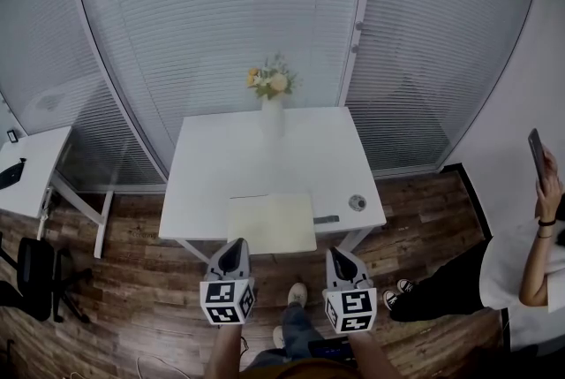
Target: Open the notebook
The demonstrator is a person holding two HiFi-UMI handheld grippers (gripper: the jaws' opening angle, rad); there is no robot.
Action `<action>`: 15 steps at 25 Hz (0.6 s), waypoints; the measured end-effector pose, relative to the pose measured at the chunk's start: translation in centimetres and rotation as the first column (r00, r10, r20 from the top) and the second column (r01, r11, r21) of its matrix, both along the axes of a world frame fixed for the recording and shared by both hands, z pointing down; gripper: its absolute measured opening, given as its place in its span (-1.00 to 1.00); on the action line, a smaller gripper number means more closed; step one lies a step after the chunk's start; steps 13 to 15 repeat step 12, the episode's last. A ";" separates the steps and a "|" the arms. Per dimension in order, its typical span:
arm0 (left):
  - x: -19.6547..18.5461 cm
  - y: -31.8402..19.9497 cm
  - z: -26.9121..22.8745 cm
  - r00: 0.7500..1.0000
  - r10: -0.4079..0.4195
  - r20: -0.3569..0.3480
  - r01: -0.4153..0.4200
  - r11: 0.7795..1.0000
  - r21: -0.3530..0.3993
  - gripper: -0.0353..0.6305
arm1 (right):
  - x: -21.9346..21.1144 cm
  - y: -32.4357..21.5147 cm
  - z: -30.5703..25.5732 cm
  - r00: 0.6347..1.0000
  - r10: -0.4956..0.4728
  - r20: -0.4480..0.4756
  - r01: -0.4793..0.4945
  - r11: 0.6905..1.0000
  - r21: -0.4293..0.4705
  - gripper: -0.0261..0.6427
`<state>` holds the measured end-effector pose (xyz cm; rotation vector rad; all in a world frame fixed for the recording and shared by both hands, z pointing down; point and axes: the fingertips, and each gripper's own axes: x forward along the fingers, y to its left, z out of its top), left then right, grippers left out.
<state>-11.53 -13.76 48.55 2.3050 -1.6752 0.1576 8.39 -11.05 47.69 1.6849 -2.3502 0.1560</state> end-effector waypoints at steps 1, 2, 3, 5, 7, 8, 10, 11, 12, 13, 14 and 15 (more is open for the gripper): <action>0.0 0.0 0.0 1.000 0.000 0.000 0.000 1.000 0.000 -0.82 | 0.0 0.0 0.0 1.000 0.000 0.000 0.000 1.000 0.000 -0.89; -0.1 0.0 0.0 1.000 0.000 -0.001 0.000 1.000 -0.001 -0.82 | -0.1 0.0 0.0 1.000 0.000 0.000 0.000 1.000 -0.001 -0.89; -0.2 0.0 0.1 1.000 -0.001 -0.002 0.001 1.000 -0.002 -0.82 | -0.2 0.0 0.0 1.000 0.000 0.000 0.000 1.000 -0.001 -0.89; -0.3 0.0 0.1 1.000 -0.001 -0.004 0.001 1.000 -0.001 -0.82 | -0.3 0.0 0.0 1.000 0.000 -0.001 0.000 1.000 -0.001 -0.89; -0.4 0.0 0.1 1.000 0.001 -0.005 -0.001 1.000 -0.001 -0.82 | -0.5 0.0 0.0 1.000 -0.004 -0.003 0.004 1.000 -0.002 -0.89; -0.4 0.1 0.1 1.000 0.001 -0.006 -0.001 1.000 0.000 -0.82 | -0.6 0.1 0.1 1.000 -0.006 -0.004 0.006 1.000 -0.003 -0.89; -0.6 0.1 0.1 1.000 0.002 -0.007 -0.002 1.000 0.000 -0.82 | -0.8 0.2 0.1 1.000 -0.009 -0.005 0.009 1.000 -0.003 -0.89; -0.6 0.2 0.0 1.000 0.002 -0.007 -0.002 1.000 0.001 -0.82 | -0.8 0.3 0.0 1.000 -0.010 -0.005 0.010 1.000 -0.003 -0.89; -0.7 0.2 0.0 1.000 0.002 -0.008 -0.002 1.000 0.001 -0.82 | -0.9 0.3 0.0 1.000 -0.010 -0.006 0.010 1.000 -0.003 -0.89; -0.7 0.2 0.0 1.000 0.002 -0.008 -0.002 1.000 0.001 -0.82 | -0.9 0.3 0.0 1.000 -0.010 -0.006 0.010 1.000 -0.003 -0.89; -0.7 0.2 0.0 1.000 0.002 -0.008 -0.002 1.000 0.001 -0.82 | -0.9 0.3 0.0 1.000 -0.010 -0.006 0.010 1.000 -0.003 -0.89; -0.7 0.2 0.0 1.000 0.002 -0.008 -0.002 1.000 0.001 -0.82 | -0.9 0.3 0.0 1.000 -0.010 -0.006 0.010 1.000 -0.003 -0.89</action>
